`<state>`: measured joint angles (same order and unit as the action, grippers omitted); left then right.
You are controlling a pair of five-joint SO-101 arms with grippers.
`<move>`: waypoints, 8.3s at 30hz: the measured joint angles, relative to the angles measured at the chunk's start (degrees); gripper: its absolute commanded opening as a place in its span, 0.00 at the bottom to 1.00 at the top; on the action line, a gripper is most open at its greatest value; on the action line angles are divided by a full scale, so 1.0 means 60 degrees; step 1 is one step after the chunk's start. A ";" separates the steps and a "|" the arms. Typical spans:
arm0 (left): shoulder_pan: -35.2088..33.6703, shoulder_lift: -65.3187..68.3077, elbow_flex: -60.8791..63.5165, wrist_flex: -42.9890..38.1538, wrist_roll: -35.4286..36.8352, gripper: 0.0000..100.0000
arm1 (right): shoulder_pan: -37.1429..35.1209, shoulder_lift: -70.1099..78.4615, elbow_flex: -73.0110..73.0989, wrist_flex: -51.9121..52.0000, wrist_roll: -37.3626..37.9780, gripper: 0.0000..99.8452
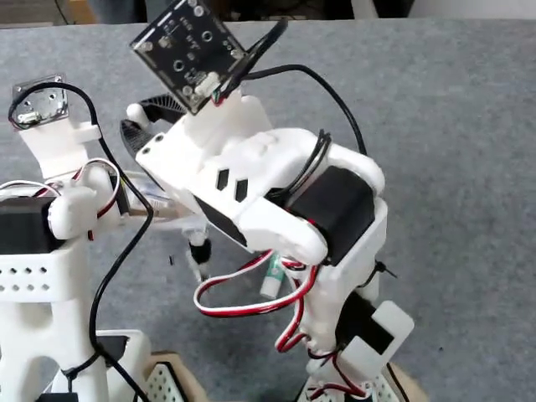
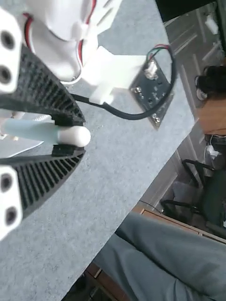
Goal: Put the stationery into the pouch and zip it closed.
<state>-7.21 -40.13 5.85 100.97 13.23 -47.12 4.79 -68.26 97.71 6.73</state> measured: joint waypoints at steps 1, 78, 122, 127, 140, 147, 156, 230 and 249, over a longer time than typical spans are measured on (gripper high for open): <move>0.0000 0.0000 0.0000 0.0000 0.0000 0.03 | 0.0000 0.0000 0.0059 0.0000 0.0088 0.01; -0.1158 0.0000 0.0601 -0.0015 -0.0103 0.03 | 0.5656 0.0015 0.7575 0.0513 0.0103 0.12; -0.1480 0.0000 0.0601 -0.0029 -0.0103 0.03 | 0.4835 -0.3223 1.5355 -0.1890 -0.1363 0.12; -0.1480 0.0000 0.0601 -0.0029 -0.0103 0.03 | 0.3722 -0.3238 1.6440 -0.2652 -0.1465 0.12; -0.1480 0.0000 0.0601 -0.0029 -0.0103 0.03 | 0.3223 -0.2505 1.7114 -0.3736 -0.2579 0.35; -0.1480 0.0000 0.0601 -0.0029 -0.0103 0.03 | 0.3223 -0.1289 1.7114 -0.4132 -0.2608 0.35; -0.1480 0.0000 0.0601 -0.0029 -0.0103 0.03 | 0.3223 0.0161 1.7114 -0.5099 -0.2549 0.35; -0.1480 0.0000 0.0791 -0.0205 -0.0117 0.03 | 0.4249 0.1509 1.4198 -0.3971 -0.0586 0.01; -0.1480 0.0000 0.0791 -0.0205 -0.0117 0.03 | 0.4322 -0.1187 1.1707 -0.2505 -0.0586 0.01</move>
<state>-16.09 -40.13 10.59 99.74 12.53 -21.19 -2.33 1.98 82.68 3.21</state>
